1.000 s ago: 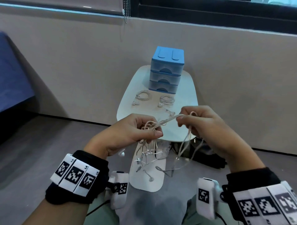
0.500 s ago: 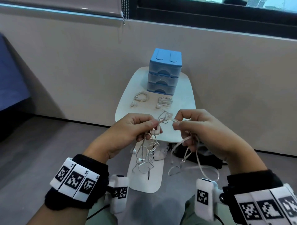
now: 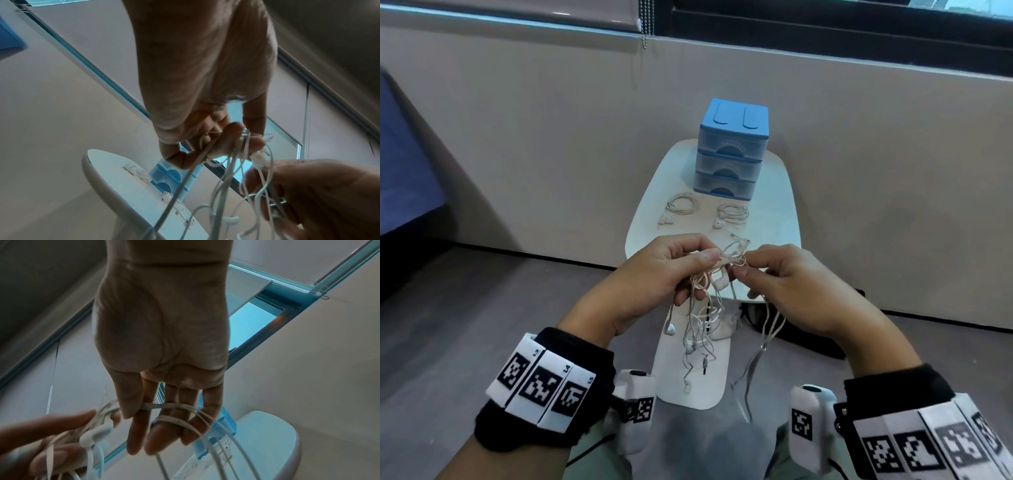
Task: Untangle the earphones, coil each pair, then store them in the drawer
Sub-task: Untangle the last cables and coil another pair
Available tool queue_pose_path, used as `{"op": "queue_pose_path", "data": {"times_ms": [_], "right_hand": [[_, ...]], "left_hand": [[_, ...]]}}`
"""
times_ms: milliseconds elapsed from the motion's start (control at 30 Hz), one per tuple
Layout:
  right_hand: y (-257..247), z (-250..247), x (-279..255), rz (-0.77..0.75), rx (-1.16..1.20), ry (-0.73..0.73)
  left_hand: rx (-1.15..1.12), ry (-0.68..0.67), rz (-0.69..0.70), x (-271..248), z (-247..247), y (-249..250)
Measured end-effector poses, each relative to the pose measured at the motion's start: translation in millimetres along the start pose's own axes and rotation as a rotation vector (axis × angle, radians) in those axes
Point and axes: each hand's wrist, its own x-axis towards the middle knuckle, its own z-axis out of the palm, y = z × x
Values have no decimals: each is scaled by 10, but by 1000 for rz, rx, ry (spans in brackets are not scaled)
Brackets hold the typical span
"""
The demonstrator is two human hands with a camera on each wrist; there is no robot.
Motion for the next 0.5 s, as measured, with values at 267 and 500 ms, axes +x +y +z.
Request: {"op": "queue_pose_path", "data": {"times_ms": [267,500], "right_hand": [[26,9,47,-139,-157,69],[18,9,-5,-181,-97,89]], "left_hand": [[51,20,8,22,28,74],[24,125,-41,77,78,28]]}}
